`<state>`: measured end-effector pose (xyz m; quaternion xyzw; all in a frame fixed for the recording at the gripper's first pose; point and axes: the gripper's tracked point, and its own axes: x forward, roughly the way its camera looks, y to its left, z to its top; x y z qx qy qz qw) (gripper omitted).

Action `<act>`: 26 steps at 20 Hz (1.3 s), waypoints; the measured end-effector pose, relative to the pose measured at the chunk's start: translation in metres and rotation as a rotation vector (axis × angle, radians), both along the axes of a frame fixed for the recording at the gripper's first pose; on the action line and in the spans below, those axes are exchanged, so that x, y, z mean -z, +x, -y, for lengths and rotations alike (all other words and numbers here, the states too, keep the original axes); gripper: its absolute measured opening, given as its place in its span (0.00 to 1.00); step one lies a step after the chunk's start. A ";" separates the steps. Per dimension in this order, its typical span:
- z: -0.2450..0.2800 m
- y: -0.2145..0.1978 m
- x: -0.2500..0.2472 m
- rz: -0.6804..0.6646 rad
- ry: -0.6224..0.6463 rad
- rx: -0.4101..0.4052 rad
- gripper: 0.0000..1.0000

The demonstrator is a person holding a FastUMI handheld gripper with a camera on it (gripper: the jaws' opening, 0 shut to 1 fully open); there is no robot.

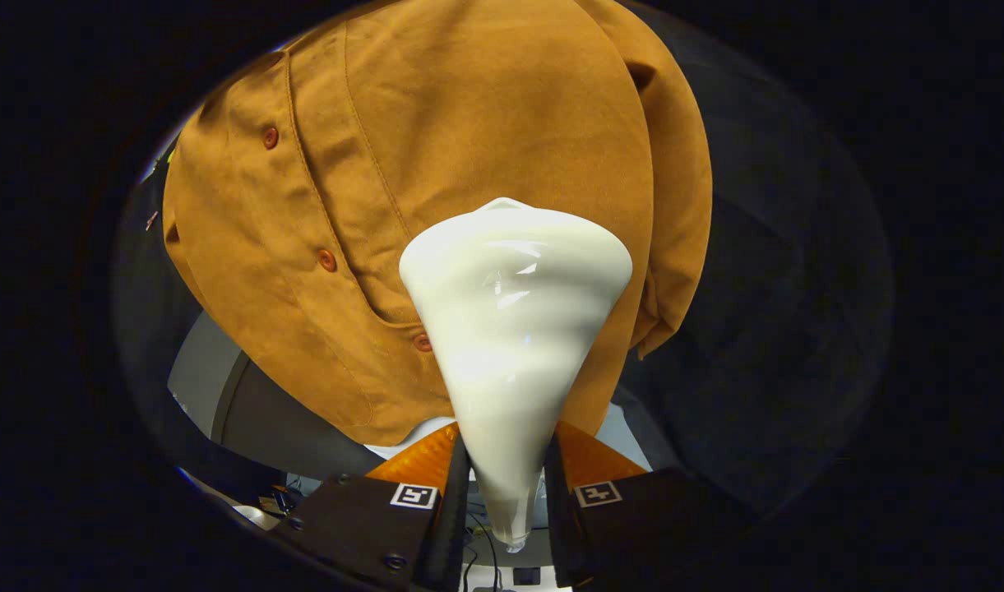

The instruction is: Iron the clothes twice with a garment steamer, once on the left side and once on the right side.

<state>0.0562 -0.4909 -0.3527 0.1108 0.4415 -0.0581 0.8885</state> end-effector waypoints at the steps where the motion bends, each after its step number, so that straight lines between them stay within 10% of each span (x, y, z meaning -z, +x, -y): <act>1: 0.001 -0.004 0.005 -0.016 0.004 0.011 0.46; 13: -0.038 -0.054 -0.063 0.054 -0.101 0.087 0.46; 26: -0.246 -0.040 -0.233 0.450 -0.205 0.029 0.45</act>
